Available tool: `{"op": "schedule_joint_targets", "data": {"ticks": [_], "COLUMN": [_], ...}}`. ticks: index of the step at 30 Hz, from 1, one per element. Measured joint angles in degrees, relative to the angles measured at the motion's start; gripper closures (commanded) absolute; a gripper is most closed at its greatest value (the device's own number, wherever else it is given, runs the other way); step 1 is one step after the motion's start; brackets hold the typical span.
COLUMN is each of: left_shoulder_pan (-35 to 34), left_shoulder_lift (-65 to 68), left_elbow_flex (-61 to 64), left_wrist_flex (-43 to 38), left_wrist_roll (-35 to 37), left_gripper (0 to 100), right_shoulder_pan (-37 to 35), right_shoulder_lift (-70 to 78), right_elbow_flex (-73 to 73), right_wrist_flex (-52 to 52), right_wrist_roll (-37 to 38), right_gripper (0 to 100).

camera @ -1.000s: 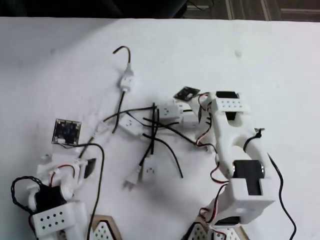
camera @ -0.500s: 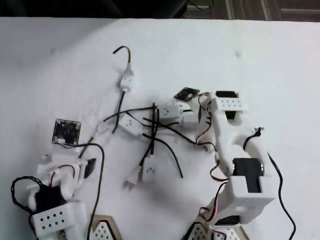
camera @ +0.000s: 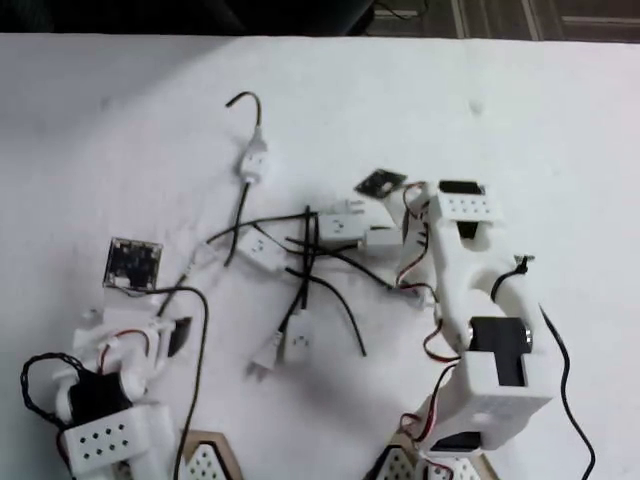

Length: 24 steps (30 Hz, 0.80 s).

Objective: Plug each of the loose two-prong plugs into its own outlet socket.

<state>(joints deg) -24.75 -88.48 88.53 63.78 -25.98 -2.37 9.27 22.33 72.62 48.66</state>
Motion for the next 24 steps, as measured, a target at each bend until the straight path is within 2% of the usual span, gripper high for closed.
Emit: {"op": "schedule_joint_targets", "data": {"ticks": [5, 14, 24], "left_shoulder_pan": [0.0, 0.0, 0.0], "left_shoulder_lift": [0.0, 0.0, 0.0], "left_elbow_flex": [0.0, 0.0, 0.0], "left_wrist_flex": [0.0, 0.0, 0.0], "left_wrist_roll": [0.0, 0.0, 0.0], "left_gripper": [65, 65, 65], "right_shoulder_pan": [-1.8, -2.2, -2.9], "right_shoulder_lift": [0.0, -0.2, -0.4], "right_elbow_flex": [2.8, 4.8, 5.6], "right_wrist_flex": [0.1, -0.2, -0.2], "right_wrist_roll": [0.0, 0.0, 0.1], "right_gripper": [77.9, 98.1, 98.1]}}
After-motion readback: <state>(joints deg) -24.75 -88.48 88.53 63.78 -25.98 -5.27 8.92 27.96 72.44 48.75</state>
